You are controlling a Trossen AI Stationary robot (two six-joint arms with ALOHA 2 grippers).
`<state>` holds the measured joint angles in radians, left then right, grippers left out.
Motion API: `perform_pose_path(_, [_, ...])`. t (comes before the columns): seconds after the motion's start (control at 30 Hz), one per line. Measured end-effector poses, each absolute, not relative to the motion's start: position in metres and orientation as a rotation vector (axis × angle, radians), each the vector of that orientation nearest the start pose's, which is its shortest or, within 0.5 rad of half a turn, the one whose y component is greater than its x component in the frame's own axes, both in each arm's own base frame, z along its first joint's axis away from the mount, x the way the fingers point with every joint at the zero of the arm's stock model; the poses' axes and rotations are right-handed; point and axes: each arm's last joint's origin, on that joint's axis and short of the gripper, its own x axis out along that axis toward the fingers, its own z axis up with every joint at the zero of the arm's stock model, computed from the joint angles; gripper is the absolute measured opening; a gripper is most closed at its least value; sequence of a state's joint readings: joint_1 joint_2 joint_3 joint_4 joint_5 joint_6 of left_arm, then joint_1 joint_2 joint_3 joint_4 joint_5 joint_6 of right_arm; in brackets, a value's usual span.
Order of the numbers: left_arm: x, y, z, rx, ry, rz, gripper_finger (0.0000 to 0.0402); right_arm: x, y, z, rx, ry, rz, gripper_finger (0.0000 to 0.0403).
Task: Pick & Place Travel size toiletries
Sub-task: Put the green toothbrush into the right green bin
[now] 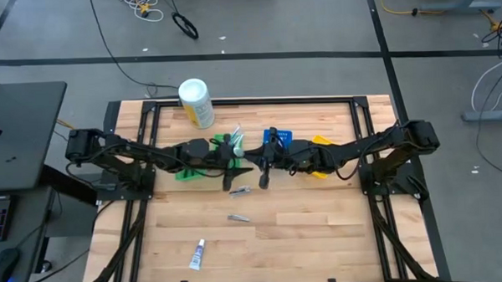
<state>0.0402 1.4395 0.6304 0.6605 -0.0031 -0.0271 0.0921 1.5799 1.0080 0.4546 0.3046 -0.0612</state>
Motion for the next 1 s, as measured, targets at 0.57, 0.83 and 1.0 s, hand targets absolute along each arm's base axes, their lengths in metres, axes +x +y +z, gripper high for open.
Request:
perform_pose_path(0.57, [0.295,0.011,0.229,-0.035,0.003,0.003,0.0204,0.355,0.023,0.278,-0.075,0.079,-0.212,0.0023])
perform_pose_path(0.83, [0.295,0.011,0.231,-0.043,-0.016,-0.001,0.0112,0.355,0.023,0.278,-0.075,0.079,-0.211,0.0023])
perform_pose_path(1.0, [0.295,0.011,0.231,-0.047,-0.014,0.002,0.0047,0.355,0.023,0.278,-0.075,0.081,-0.213,0.0023])
